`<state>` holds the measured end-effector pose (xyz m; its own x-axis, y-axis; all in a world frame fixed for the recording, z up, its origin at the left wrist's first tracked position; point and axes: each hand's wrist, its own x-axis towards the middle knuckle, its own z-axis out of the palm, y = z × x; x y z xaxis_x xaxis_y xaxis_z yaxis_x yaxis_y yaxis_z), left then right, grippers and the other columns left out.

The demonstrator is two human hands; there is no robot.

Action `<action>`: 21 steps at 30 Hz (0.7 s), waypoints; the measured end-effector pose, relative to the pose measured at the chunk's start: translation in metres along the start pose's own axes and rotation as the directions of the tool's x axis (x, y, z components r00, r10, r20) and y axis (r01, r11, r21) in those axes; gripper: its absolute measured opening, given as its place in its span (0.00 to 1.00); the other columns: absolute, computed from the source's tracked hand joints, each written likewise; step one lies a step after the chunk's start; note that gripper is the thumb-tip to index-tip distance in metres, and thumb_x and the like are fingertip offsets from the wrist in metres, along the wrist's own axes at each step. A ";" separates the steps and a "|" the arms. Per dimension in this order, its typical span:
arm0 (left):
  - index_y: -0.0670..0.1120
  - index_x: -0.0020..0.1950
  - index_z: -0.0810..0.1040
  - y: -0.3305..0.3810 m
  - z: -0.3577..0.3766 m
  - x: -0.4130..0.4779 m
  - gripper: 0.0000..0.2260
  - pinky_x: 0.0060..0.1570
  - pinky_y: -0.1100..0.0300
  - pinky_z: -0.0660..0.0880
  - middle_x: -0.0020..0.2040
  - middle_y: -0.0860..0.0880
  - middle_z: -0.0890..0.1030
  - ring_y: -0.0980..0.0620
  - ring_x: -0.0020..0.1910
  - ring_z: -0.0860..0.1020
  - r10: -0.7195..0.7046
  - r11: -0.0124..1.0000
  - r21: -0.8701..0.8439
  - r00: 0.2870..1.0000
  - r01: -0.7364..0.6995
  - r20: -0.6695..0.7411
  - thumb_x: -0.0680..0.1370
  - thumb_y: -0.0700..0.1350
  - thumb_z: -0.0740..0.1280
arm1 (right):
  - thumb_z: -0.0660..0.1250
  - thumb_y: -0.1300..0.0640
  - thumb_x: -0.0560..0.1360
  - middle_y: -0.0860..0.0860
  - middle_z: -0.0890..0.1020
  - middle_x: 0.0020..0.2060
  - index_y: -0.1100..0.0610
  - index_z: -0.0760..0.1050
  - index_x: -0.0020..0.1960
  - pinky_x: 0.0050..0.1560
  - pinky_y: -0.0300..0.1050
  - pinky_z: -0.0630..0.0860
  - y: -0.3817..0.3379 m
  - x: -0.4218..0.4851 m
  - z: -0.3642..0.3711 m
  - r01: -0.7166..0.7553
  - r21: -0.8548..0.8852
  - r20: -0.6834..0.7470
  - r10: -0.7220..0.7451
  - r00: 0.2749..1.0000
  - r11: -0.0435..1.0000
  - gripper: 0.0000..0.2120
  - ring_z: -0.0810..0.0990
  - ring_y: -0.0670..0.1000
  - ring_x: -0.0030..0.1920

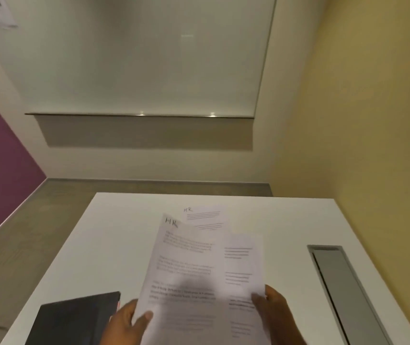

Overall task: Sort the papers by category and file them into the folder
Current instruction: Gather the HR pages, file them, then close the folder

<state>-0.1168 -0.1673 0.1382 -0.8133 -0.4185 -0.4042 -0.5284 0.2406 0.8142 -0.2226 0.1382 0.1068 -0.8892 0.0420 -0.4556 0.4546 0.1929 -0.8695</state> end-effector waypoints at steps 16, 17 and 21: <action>0.62 0.50 0.79 0.043 0.060 0.000 0.14 0.54 0.77 0.72 0.43 0.71 0.83 0.71 0.53 0.77 0.072 0.996 0.024 0.946 -0.083 0.316 0.69 0.52 0.80 | 0.60 0.47 0.84 0.50 0.78 0.61 0.51 0.75 0.68 0.64 0.36 0.67 -0.024 -0.024 -0.029 -0.044 0.063 0.082 0.038 0.996 0.997 0.16 0.77 0.47 0.64; 0.63 0.50 0.79 0.036 0.070 0.006 0.11 0.57 0.72 0.73 0.46 0.67 0.85 0.67 0.54 0.79 0.059 0.996 0.039 0.952 -0.074 0.301 0.75 0.47 0.76 | 0.61 0.48 0.84 0.50 0.78 0.57 0.52 0.77 0.64 0.61 0.35 0.67 -0.024 -0.023 -0.029 -0.030 0.013 0.082 0.029 0.996 0.999 0.13 0.78 0.47 0.63; 0.56 0.54 0.83 0.036 0.103 0.028 0.09 0.52 0.63 0.78 0.50 0.55 0.87 0.61 0.50 0.84 0.068 0.986 0.126 0.949 -0.112 0.308 0.75 0.52 0.68 | 0.70 0.65 0.78 0.48 0.87 0.43 0.51 0.81 0.48 0.34 0.25 0.72 0.001 -0.006 -0.039 0.001 -0.156 0.099 0.015 0.995 0.988 0.09 0.80 0.31 0.34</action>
<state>-0.1835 -0.0803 0.1131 -0.8829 -0.1114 -0.4562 -0.4606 0.3946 0.7951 -0.2191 0.1763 0.1157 -0.8730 -0.0527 -0.4848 0.4399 0.3440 -0.8296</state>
